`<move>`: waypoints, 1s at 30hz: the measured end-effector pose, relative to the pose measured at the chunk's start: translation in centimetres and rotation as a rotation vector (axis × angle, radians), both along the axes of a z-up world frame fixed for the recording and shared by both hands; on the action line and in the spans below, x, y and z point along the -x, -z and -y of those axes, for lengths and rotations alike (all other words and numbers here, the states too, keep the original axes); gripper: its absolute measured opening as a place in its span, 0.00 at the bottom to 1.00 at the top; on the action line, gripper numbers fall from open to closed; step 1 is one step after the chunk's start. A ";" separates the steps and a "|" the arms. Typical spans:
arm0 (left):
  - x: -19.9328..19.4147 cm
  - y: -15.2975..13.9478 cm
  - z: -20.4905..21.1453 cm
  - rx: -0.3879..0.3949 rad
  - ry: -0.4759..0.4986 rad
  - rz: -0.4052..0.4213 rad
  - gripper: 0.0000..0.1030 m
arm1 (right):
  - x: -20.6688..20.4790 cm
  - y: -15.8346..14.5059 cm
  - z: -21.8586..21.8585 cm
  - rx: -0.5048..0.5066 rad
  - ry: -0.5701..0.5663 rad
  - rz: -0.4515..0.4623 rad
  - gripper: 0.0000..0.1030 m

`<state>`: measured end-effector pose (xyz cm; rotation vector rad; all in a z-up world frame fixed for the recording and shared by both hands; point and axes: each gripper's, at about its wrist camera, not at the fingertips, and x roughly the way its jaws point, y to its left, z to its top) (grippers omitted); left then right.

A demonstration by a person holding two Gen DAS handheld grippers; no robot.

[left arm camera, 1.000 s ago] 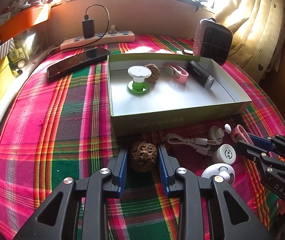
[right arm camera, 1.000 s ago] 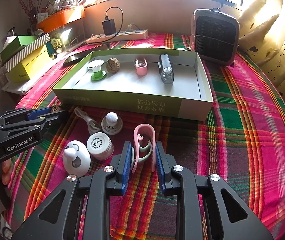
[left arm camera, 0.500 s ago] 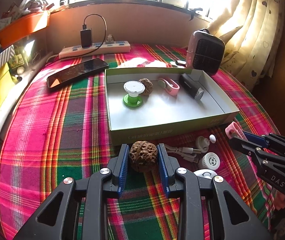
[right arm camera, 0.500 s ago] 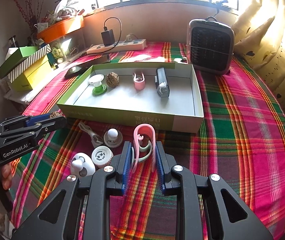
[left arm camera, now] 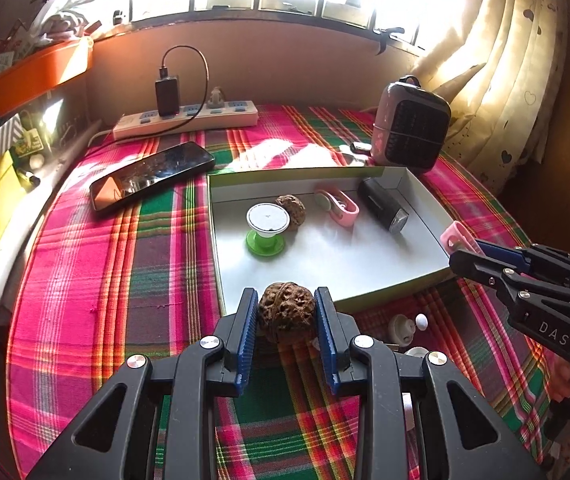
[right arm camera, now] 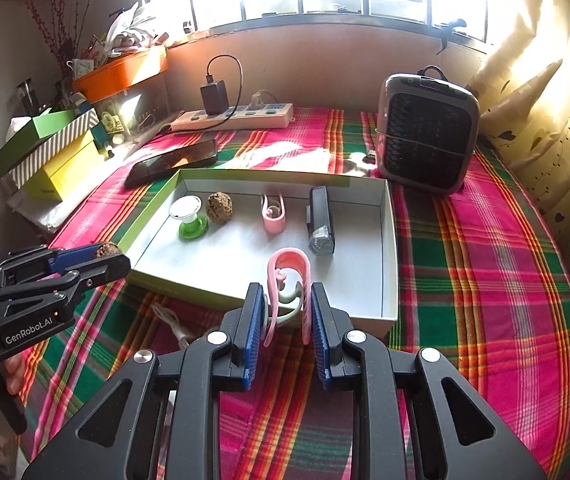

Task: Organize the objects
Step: 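Carry the walnut and pink clip into the box lid with both tools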

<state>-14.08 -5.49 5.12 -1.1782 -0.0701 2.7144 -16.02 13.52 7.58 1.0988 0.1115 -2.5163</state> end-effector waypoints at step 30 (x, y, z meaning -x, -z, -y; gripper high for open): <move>5.6 2.5 -1.0 0.034 -0.020 0.068 0.26 | 7.1 3.7 2.8 -0.119 -0.017 0.081 0.24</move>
